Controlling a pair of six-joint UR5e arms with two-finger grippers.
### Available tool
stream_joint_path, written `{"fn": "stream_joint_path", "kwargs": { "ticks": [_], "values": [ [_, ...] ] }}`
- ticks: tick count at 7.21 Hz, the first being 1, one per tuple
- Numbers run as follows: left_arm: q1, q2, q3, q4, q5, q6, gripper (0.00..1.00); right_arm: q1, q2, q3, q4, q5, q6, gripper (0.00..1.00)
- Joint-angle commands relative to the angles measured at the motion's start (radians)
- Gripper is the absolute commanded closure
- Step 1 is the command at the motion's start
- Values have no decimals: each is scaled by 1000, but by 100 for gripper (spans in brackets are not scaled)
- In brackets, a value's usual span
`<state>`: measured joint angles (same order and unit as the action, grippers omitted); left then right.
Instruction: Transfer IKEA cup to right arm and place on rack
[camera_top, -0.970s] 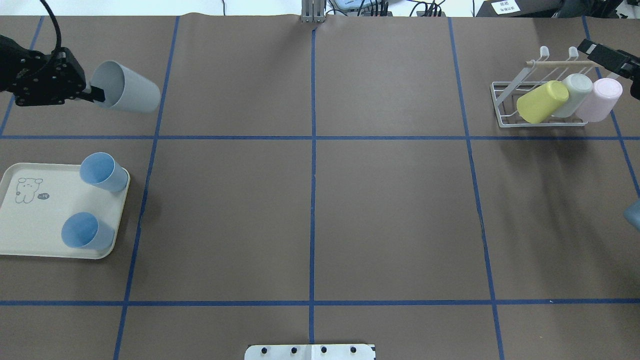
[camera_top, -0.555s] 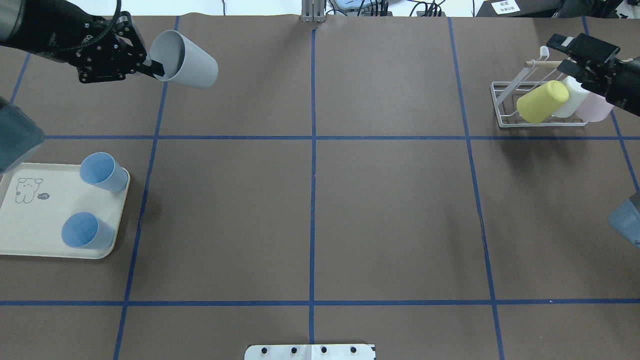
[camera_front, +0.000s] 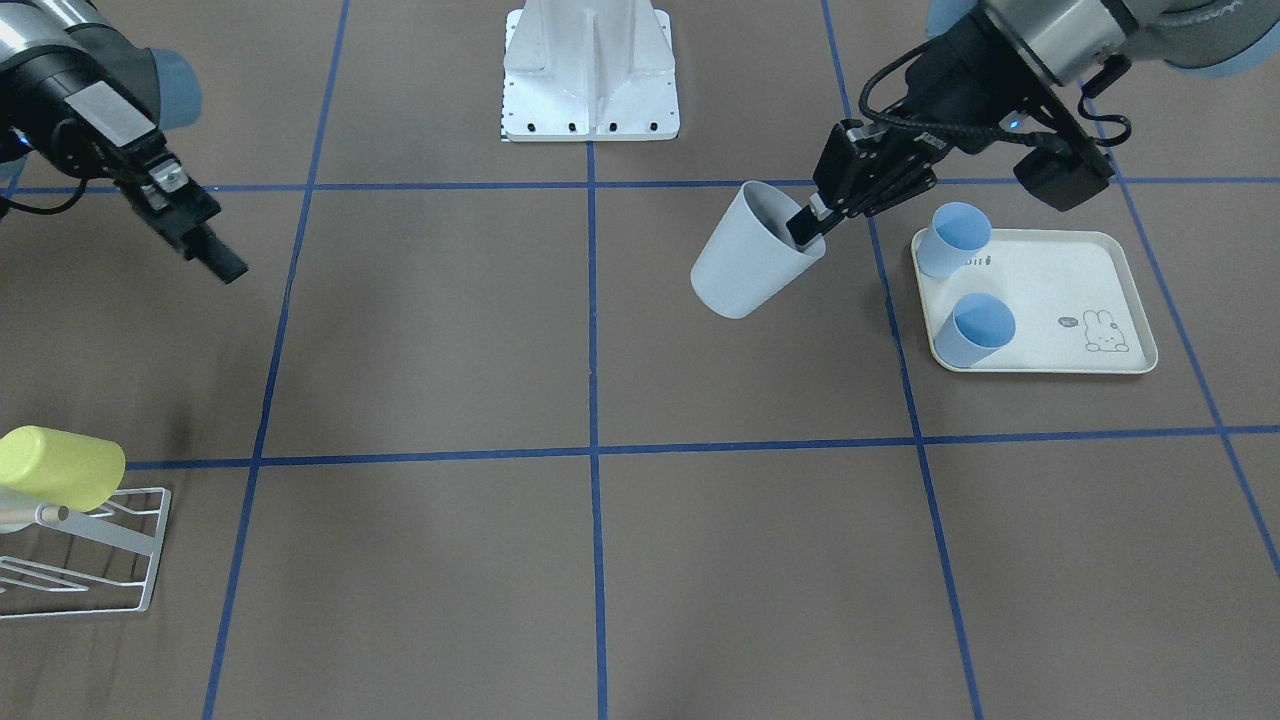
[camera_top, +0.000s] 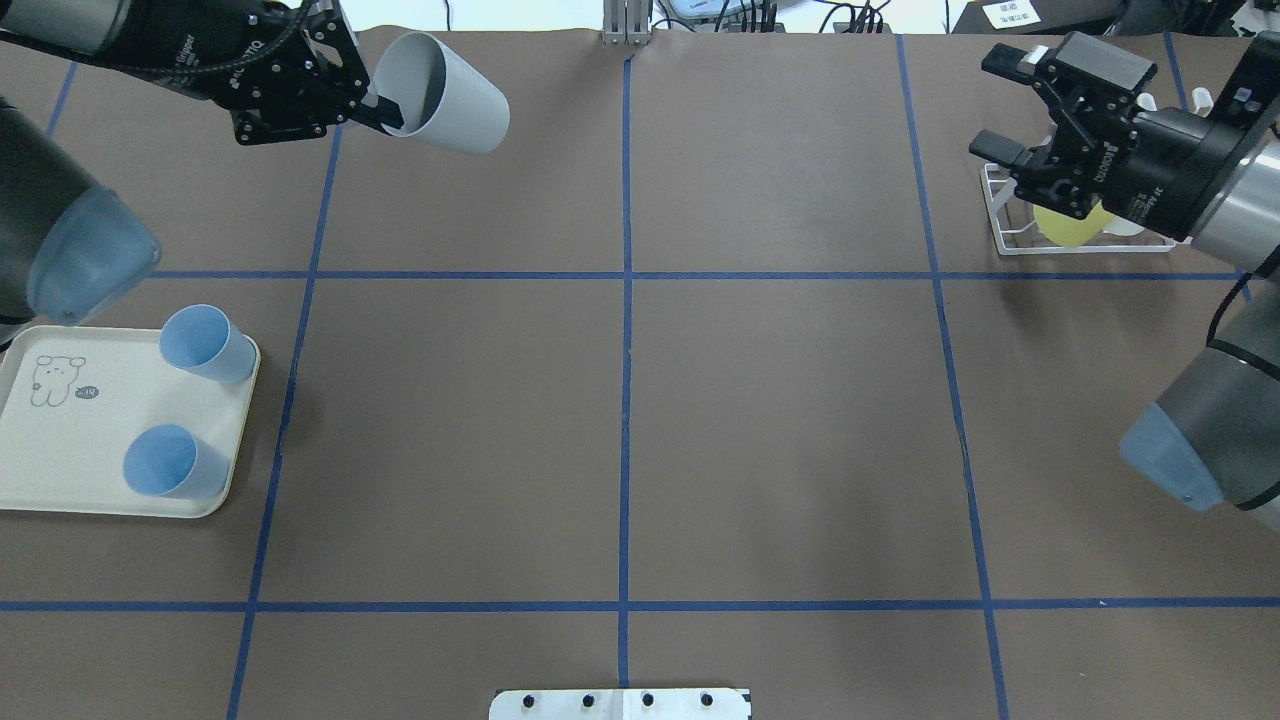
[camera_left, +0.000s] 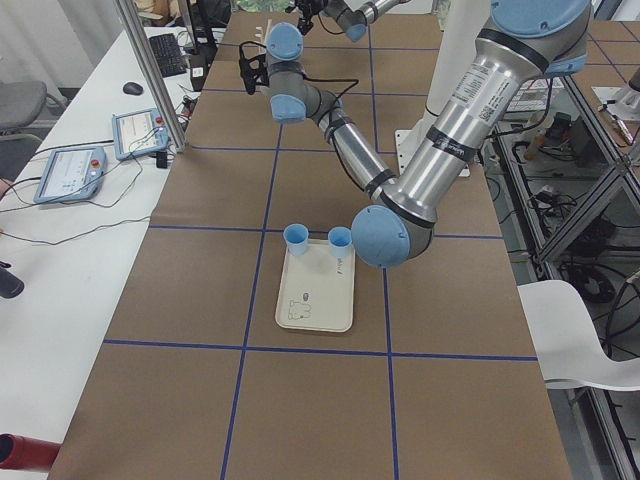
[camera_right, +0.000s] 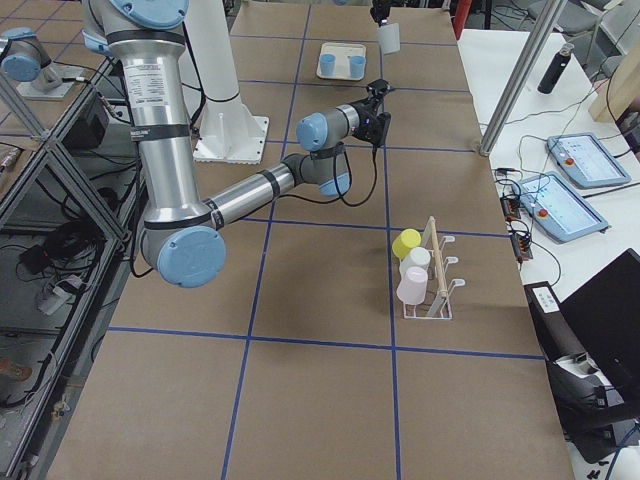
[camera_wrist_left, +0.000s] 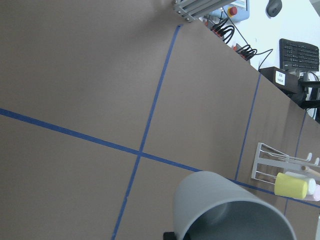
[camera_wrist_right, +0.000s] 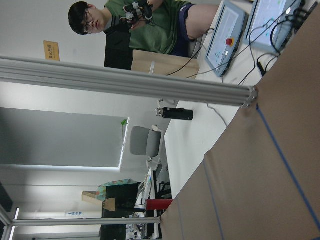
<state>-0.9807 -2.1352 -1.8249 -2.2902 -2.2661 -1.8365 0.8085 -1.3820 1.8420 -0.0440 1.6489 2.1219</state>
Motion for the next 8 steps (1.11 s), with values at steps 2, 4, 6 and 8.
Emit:
{"fn": "stream_joint_path", "kwargs": {
  "ticks": [2, 4, 6, 8],
  "values": [
    [166, -6, 64, -396, 299, -332, 100, -167, 125, -9, 27, -124, 211, 3],
    [220, -6, 102, -579, 374, -453, 100, -254, 172, -6, 33, -216, 280, 3],
    [223, -5, 104, -630, 375, -520, 100, -284, 196, -4, 32, -222, 291, 3],
    [250, -6, 92, -637, 375, -538, 100, -287, 212, -7, 26, -245, 291, 3]
  ]
}}
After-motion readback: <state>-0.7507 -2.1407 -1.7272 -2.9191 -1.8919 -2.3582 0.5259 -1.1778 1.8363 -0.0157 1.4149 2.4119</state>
